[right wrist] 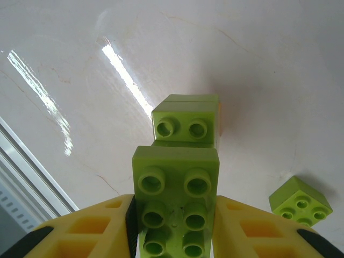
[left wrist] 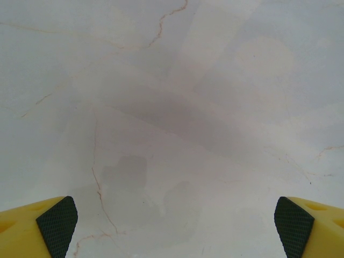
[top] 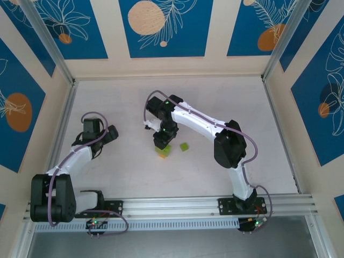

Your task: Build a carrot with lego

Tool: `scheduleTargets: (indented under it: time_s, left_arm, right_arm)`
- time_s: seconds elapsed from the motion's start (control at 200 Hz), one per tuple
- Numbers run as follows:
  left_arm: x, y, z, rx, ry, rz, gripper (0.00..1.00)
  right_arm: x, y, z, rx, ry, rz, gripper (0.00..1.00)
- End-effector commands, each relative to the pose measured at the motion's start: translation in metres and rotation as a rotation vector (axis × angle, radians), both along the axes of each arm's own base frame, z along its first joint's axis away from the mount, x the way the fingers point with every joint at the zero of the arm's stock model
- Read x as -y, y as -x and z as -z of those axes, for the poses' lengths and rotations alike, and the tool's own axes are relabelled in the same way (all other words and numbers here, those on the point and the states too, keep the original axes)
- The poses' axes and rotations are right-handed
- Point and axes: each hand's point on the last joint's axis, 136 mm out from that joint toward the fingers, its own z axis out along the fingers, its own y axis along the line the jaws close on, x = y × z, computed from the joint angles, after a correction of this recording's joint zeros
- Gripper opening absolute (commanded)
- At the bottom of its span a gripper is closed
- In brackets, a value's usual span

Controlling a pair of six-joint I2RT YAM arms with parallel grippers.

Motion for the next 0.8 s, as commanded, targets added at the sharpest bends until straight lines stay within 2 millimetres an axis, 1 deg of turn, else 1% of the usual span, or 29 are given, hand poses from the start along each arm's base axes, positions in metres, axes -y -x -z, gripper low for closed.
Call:
scheduleTargets:
  time_s: [0.0, 0.34, 0.61, 0.795]
  left_arm:
    - [-0.005, 0.003, 0.002, -0.005, 0.006, -0.023, 0.97]
    - [-0.005, 0.003, 0.001, -0.001, 0.006, -0.024, 0.97]
    - [-0.005, 0.003, 0.002, -0.004, 0.006, -0.024, 0.97]
    - [-0.005, 0.004, 0.002, -0.005, 0.006, -0.024, 0.97]
  right_arm:
    - [-0.005, 0.003, 0.006, -0.012, -0.002, -0.022, 0.38]
    - [-0.009, -0.001, 0.001, 0.006, -0.019, -0.019, 0.38]
    - [-0.010, -0.003, -0.016, 0.027, -0.062, -0.006, 0.37]
    - [-0.009, -0.001, -0.008, 0.006, -0.039, -0.009, 0.37]
